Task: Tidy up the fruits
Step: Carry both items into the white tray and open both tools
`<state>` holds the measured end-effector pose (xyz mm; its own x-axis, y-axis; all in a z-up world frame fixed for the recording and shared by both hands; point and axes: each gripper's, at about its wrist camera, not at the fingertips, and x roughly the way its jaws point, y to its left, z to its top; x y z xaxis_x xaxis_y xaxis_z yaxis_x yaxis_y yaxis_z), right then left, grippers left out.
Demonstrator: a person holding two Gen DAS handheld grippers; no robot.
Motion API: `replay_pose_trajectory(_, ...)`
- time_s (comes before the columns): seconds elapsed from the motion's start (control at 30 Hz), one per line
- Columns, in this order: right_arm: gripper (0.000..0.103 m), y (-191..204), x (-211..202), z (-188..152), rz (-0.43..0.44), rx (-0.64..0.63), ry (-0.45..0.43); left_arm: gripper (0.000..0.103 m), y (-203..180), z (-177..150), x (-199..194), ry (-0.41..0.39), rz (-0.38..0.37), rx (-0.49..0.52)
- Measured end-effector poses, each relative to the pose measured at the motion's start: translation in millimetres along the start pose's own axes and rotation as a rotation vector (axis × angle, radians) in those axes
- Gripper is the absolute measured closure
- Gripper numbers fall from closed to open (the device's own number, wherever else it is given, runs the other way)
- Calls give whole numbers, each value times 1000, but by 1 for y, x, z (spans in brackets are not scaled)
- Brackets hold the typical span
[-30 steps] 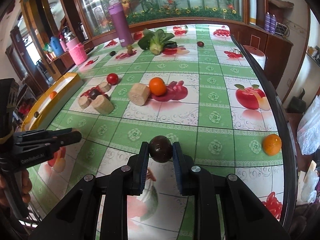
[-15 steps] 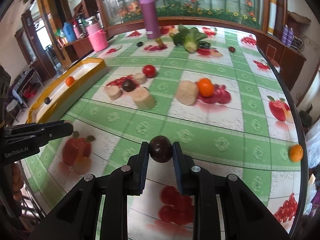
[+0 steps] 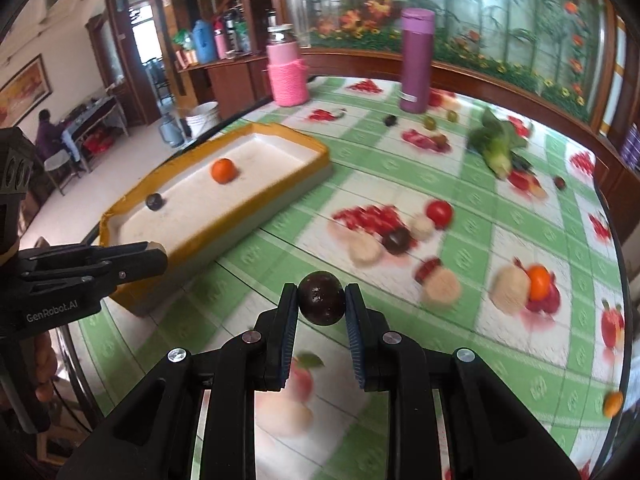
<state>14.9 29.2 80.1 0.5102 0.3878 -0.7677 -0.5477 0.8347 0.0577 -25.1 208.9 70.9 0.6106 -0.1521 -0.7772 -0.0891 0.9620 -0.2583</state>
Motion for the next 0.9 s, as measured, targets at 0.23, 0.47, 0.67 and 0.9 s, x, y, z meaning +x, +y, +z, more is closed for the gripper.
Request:
replay_pose_trajectory(0.23,80,39,39,49,84,-58,12,79,58,16,3,-23,89,-78)
replay_pose_trajectory(0.47,80,80,84,79,152,-113,62,79,100,23,18,-1,151,-140)
replay_pose_trajectory(0.67,80,106,125,85,172,-158,133,79,114,23,30,26,166,-149)
replay_pose_trajectory(0.9,80,112,153,86,165,-185,189,79,122,23,36,45,177,-145)
